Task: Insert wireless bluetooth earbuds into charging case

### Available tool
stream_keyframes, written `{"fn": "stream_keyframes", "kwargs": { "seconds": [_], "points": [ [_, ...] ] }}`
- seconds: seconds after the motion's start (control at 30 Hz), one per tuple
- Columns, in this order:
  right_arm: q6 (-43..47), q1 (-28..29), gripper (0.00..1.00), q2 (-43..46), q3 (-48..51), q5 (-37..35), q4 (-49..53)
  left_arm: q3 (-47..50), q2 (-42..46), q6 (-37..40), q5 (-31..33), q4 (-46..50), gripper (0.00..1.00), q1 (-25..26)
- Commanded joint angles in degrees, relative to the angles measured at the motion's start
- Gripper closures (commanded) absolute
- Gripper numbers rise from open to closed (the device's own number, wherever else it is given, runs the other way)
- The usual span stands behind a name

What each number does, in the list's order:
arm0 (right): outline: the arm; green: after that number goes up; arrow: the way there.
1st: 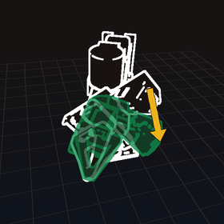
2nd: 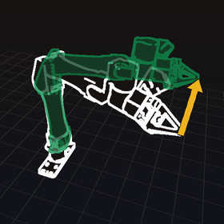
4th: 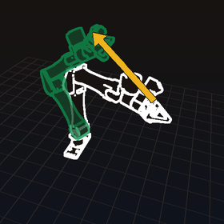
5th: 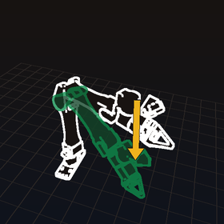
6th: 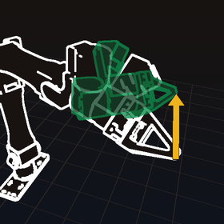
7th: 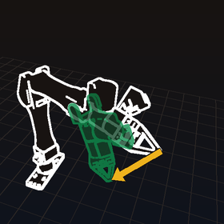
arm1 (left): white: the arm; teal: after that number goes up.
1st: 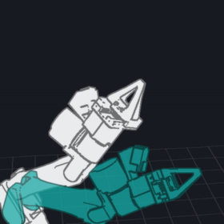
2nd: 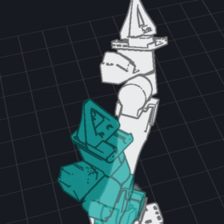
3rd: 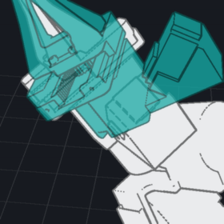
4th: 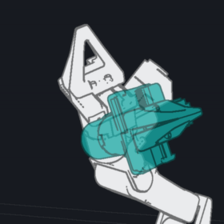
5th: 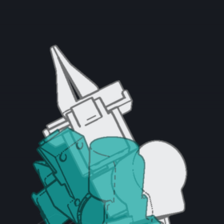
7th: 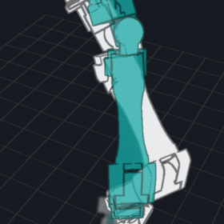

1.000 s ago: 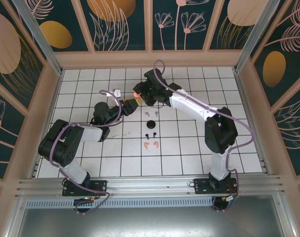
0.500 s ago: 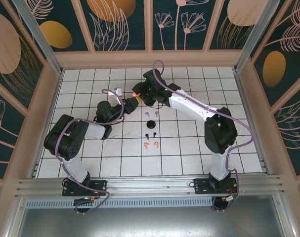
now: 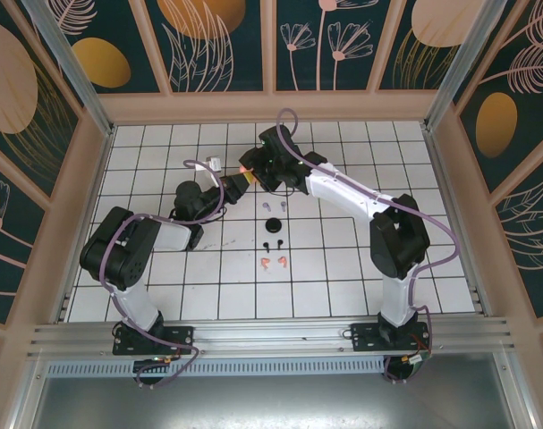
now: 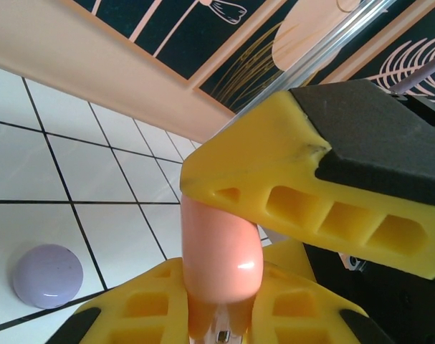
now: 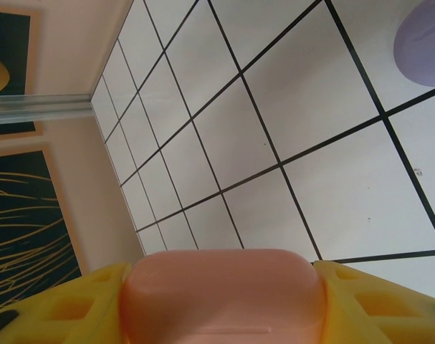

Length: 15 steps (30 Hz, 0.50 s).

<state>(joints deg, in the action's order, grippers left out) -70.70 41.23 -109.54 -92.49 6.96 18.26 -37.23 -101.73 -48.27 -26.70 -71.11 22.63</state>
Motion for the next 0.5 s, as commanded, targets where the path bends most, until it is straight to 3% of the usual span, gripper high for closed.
{"fn": "stream_keyframes", "kwargs": {
  "seconds": [0.0,0.07,0.23,0.47],
  "points": [
    [0.7,-0.2,0.21,3.3,0.1,0.6,-1.7,-1.8,0.1,-1.2,-1.7,-2.1,1.00,0.4],
    [2.2,-1.3,0.12,5.3,0.4,-0.2,-1.9,-2.1,1.0,-1.2,-2.3,-0.7,1.00,0.5],
    [11.4,-5.2,0.10,13.8,7.3,0.2,-5.1,-3.8,5.6,1.8,-5.6,7.7,1.00,0.5],
    [44.3,-12.6,0.13,25.2,22.8,17.5,-18.0,-11.6,9.0,10.9,-16.2,26.7,1.00,0.4]
  ]
}}
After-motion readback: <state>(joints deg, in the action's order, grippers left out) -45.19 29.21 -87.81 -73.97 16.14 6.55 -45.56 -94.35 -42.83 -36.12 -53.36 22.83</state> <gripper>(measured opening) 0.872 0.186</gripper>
